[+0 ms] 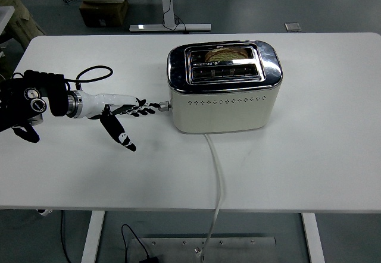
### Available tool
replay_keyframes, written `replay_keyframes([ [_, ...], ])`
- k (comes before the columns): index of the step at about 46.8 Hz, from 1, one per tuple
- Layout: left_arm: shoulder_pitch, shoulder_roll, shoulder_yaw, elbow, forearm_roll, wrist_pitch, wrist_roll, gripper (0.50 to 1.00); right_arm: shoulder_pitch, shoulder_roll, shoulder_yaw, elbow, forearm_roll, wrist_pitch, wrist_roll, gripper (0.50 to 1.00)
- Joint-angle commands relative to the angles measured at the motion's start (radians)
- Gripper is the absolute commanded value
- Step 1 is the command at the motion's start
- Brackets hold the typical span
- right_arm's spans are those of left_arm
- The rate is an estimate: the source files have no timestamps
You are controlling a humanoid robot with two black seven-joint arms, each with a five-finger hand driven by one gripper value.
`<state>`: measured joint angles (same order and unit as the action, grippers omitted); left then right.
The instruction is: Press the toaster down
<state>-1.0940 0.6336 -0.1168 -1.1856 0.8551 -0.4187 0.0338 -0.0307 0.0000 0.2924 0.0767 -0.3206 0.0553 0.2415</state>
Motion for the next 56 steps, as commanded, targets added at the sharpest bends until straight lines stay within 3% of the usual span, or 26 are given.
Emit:
replay_keyframes([
  [1, 0.008, 0.002, 0.000, 0.000, -0.001, 0.001, -0.002, 1.000, 0.000, 0.000, 0.001, 0.000, 0.000, 0.000, 0.001, 0.998],
  [13, 0.036, 0.026, 0.000, -0.003, -0.001, 0.008, 0.000, 1.000, 0.000, 0.000, -0.001, 0.000, -0.002, 0.000, 0.001, 0.998],
  [25, 0.020, 0.095, -0.004, -0.019, -0.014, 0.006, -0.002, 1.000, 0.002, 0.000, -0.001, 0.000, 0.000, 0.000, -0.001, 0.998],
  [38, -0.050, 0.173, -0.007, -0.040, -0.086, -0.006, -0.003, 1.000, 0.002, 0.000, -0.002, 0.000, -0.002, 0.001, 0.001, 0.998],
  [56, -0.190, 0.158, -0.018, -0.034, -0.287, 0.003, -0.011, 1.000, 0.002, 0.000, -0.002, 0.000, -0.002, 0.000, 0.001, 0.998],
])
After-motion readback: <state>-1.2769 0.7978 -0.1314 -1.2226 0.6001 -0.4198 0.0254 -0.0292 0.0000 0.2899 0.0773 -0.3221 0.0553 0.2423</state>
